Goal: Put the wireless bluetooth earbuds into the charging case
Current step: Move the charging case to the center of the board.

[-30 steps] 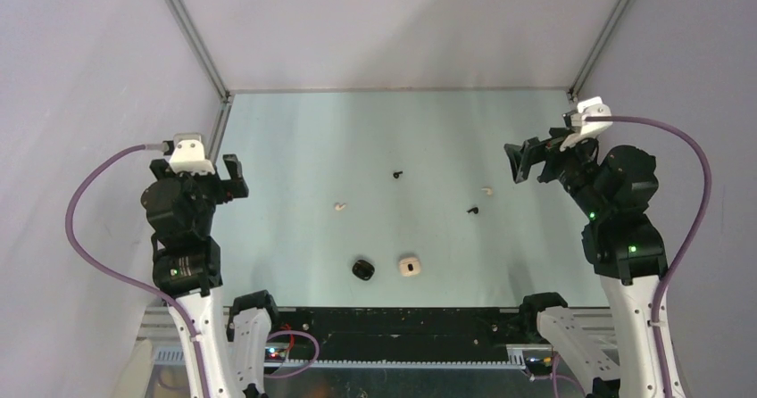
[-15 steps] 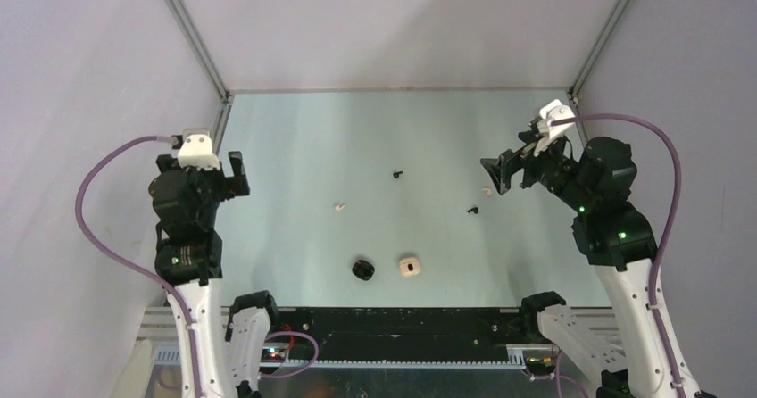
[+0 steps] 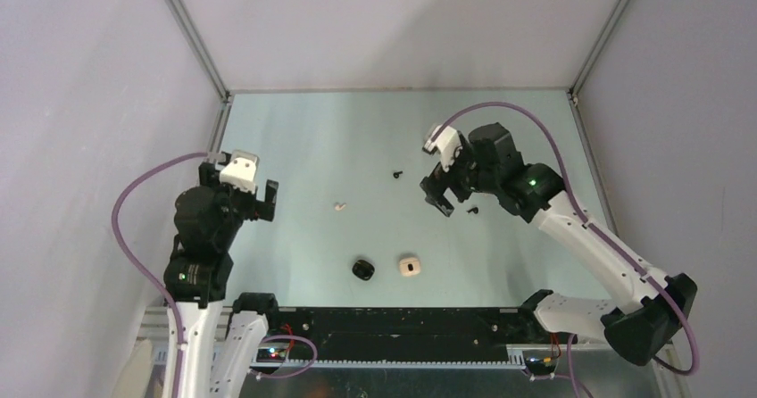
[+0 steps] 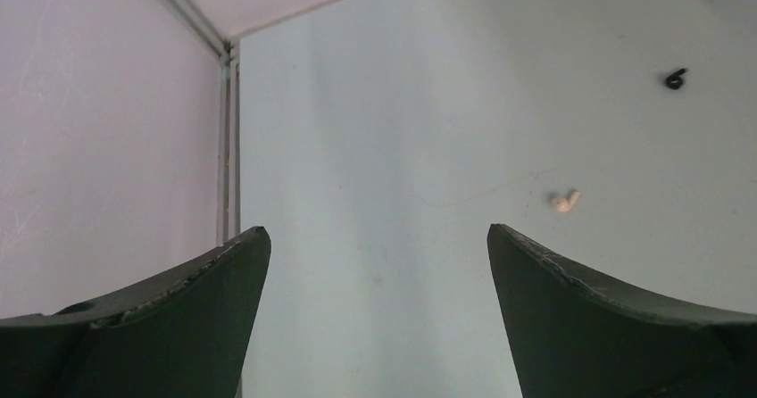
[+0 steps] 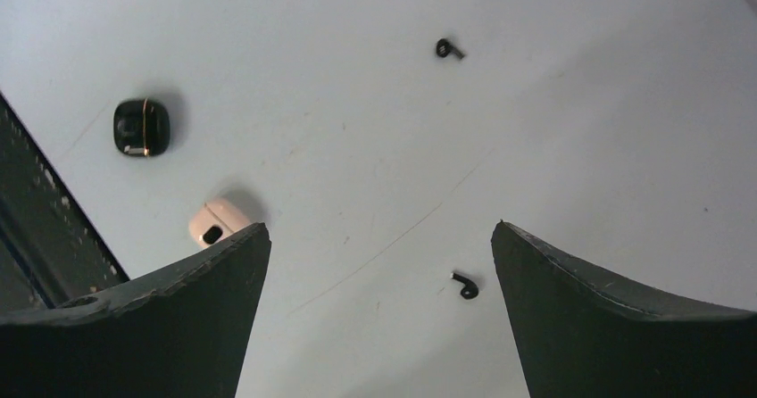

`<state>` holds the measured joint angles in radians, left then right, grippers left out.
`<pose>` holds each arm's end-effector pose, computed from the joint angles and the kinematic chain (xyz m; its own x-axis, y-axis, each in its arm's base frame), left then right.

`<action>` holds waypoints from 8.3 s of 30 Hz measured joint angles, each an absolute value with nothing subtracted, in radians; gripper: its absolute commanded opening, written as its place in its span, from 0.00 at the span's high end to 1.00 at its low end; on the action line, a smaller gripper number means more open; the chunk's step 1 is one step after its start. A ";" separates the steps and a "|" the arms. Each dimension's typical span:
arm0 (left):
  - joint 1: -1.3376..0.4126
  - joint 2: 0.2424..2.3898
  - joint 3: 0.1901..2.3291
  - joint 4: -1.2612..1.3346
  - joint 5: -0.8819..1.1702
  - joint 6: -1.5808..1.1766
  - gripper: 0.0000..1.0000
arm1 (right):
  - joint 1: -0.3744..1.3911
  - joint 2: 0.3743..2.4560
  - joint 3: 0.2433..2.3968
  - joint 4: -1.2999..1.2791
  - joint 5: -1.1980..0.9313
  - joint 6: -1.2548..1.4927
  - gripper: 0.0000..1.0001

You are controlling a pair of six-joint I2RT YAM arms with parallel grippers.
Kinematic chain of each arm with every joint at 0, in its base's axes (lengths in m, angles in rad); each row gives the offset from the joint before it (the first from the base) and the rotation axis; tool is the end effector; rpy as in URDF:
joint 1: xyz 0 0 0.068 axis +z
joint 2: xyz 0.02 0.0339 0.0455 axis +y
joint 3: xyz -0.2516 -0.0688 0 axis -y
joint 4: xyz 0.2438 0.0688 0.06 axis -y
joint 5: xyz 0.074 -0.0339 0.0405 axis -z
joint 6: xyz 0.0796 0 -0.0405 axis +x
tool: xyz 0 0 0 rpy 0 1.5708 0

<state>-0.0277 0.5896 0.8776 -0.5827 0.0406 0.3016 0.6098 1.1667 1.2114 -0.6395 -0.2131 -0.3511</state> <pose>0.1744 -0.0081 0.3356 -0.2575 0.3041 -0.9172 0.1497 0.9503 0.2730 0.2262 0.1786 0.3306 -0.1894 -0.5424 -0.8185 -0.8184 0.5478 -0.1736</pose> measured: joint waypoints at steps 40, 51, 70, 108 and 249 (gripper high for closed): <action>-0.060 0.673 0.732 -0.559 0.219 0.346 0.01 | 0.899 1.450 1.018 -0.612 -0.222 -0.549 0.03; -0.060 0.616 0.732 -0.563 0.221 0.350 0.01 | 0.894 1.525 1.018 -0.599 -0.236 -0.550 0.04; -0.060 0.621 0.732 -0.563 0.212 0.350 0.01 | 0.834 1.678 1.018 -0.436 0.016 -0.461 0.03; -0.061 0.607 0.732 -0.563 0.212 0.350 0.01 | 0.886 1.589 1.018 -0.638 -0.233 -0.579 0.03; -0.078 0.773 0.837 -0.543 0.272 0.352 0.01 | 0.682 1.749 1.169 -0.660 -0.618 -0.236 0.83</action>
